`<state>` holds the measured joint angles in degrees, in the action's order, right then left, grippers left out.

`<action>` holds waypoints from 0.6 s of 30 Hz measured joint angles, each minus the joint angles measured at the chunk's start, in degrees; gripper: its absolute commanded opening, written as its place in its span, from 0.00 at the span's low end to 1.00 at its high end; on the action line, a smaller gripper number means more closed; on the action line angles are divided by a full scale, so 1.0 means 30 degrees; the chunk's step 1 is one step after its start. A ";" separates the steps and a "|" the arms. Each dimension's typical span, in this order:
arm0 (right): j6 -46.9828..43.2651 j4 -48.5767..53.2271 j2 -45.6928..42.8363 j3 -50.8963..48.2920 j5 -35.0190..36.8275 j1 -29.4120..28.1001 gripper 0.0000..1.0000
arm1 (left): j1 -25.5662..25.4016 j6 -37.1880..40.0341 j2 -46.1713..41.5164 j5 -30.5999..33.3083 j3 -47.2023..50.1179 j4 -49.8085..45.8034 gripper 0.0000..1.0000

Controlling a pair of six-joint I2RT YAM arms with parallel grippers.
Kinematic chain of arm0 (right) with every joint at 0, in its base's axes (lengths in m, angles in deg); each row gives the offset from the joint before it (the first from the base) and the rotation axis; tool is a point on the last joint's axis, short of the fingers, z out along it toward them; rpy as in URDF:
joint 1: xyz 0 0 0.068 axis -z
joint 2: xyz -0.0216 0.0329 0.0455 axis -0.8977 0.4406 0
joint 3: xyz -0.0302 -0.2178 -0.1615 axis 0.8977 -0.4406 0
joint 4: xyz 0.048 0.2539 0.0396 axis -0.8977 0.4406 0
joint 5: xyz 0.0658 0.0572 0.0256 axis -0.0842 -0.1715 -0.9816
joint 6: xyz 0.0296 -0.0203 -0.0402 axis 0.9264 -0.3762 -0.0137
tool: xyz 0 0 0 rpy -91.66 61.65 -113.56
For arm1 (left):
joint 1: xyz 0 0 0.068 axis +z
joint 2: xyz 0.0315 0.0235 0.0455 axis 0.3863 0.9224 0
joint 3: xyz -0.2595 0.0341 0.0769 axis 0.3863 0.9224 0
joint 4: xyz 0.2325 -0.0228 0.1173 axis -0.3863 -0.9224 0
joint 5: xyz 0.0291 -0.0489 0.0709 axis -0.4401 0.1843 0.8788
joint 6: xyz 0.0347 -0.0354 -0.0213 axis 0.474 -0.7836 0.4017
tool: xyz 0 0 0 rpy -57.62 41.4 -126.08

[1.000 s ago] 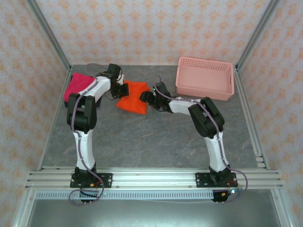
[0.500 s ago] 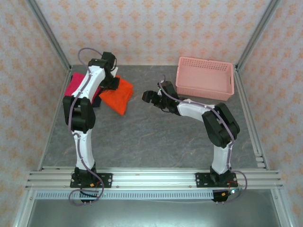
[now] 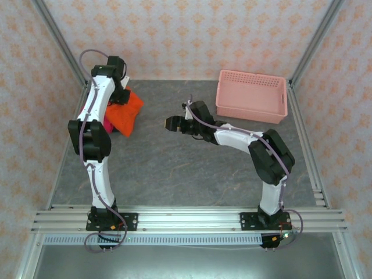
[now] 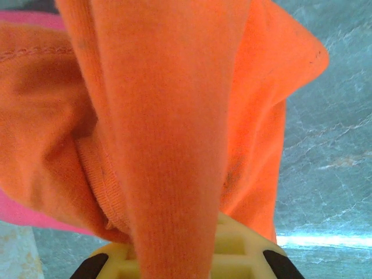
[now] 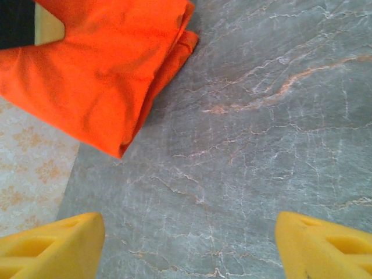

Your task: Fold and stack the t-shirts

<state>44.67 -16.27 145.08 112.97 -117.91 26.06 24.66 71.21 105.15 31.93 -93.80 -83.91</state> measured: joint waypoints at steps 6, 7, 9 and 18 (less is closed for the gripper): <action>-0.0146 0.0000 0.0000 0.0000 -0.0051 0.0007 0.78 | 0.0663 0.0350 0.0000 0.0277 -0.1362 -0.0029 0.00; -0.0153 0.0000 0.0000 0.0000 -0.0058 0.0007 0.78 | 0.0780 0.0379 0.0000 0.0430 -0.1362 -0.0036 0.00; -0.0146 0.0007 0.0000 0.0000 -0.0066 0.0007 0.78 | 0.1020 0.0481 0.0000 0.0743 -0.1362 -0.0036 0.00; -0.0138 0.0000 0.0000 -0.0007 -0.0204 0.0007 0.78 | 0.2149 0.0670 0.0539 0.1413 -0.2404 0.0066 0.00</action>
<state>44.25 -16.27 145.08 112.95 -118.53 26.08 31.10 73.22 106.77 36.17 -101.01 -83.71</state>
